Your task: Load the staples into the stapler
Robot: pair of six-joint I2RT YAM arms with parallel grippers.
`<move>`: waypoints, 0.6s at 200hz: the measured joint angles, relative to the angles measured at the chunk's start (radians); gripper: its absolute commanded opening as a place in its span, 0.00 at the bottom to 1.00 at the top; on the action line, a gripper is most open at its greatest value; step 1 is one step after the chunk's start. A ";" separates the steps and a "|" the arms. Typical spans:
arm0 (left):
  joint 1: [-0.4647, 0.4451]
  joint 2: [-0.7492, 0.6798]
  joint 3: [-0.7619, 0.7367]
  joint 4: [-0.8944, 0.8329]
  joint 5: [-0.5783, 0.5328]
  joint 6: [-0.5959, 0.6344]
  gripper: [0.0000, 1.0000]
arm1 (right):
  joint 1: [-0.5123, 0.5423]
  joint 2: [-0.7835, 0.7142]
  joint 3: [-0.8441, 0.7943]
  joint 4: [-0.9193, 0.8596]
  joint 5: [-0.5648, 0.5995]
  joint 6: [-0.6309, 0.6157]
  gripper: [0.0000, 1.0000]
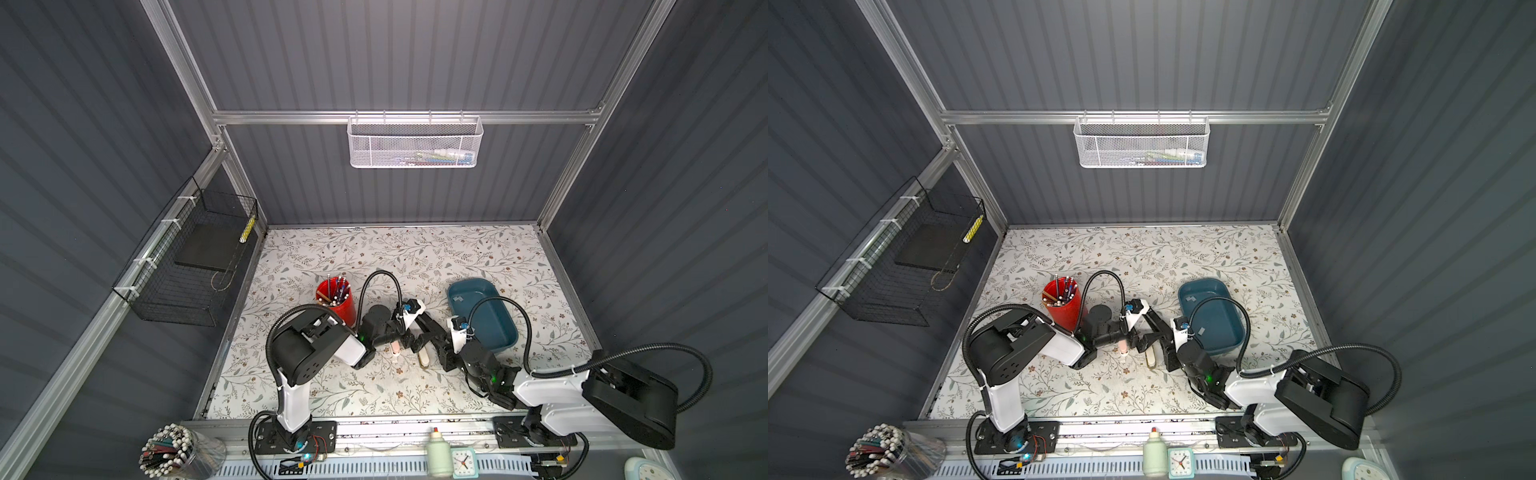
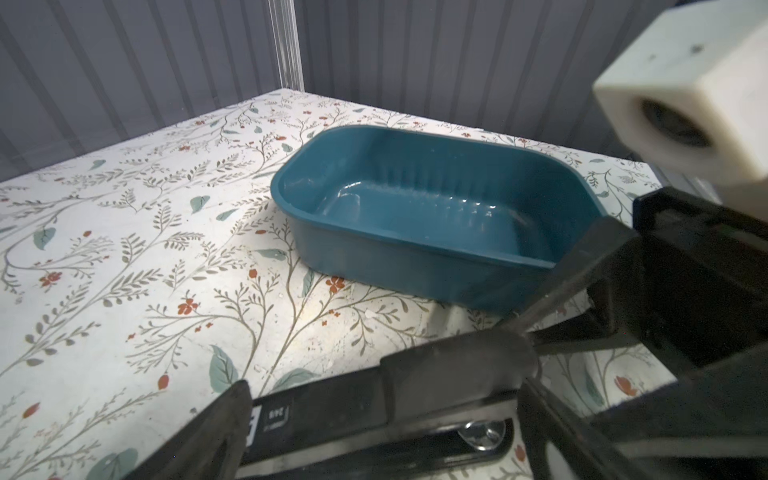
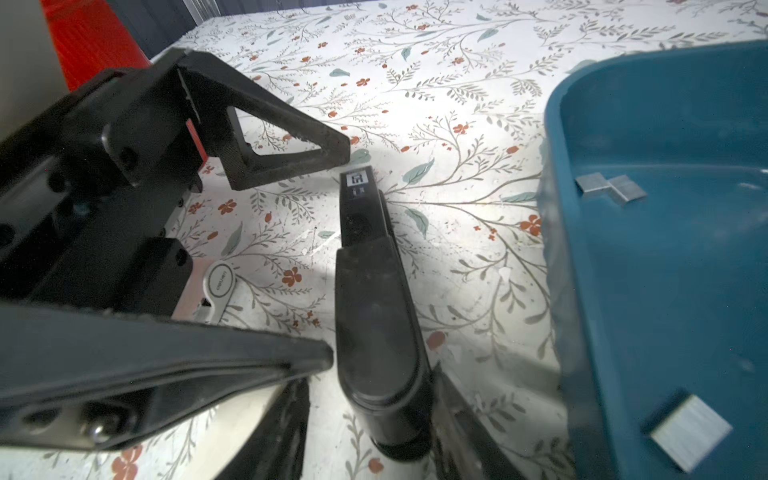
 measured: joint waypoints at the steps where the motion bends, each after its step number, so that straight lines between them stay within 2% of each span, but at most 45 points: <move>1: 0.000 -0.002 0.000 0.000 0.000 0.000 1.00 | 0.000 -0.005 0.000 -0.002 0.000 0.000 0.50; 22: 0.000 -0.029 -0.003 0.003 -0.021 -0.008 1.00 | 0.005 -0.092 0.000 -0.051 0.002 0.006 0.49; 44: -0.001 -0.048 -0.003 0.003 -0.054 -0.034 0.99 | 0.006 -0.188 0.003 -0.115 0.008 0.018 0.44; 60: -0.001 -0.052 -0.002 0.003 -0.072 -0.055 0.94 | 0.006 -0.225 0.018 -0.156 0.012 0.033 0.39; 90: -0.001 -0.051 0.013 -0.011 -0.112 -0.095 0.74 | 0.006 -0.186 0.079 -0.235 0.024 0.059 0.31; 120: -0.001 -0.035 0.035 -0.017 -0.150 -0.118 0.67 | 0.006 -0.063 0.158 -0.289 0.032 0.088 0.27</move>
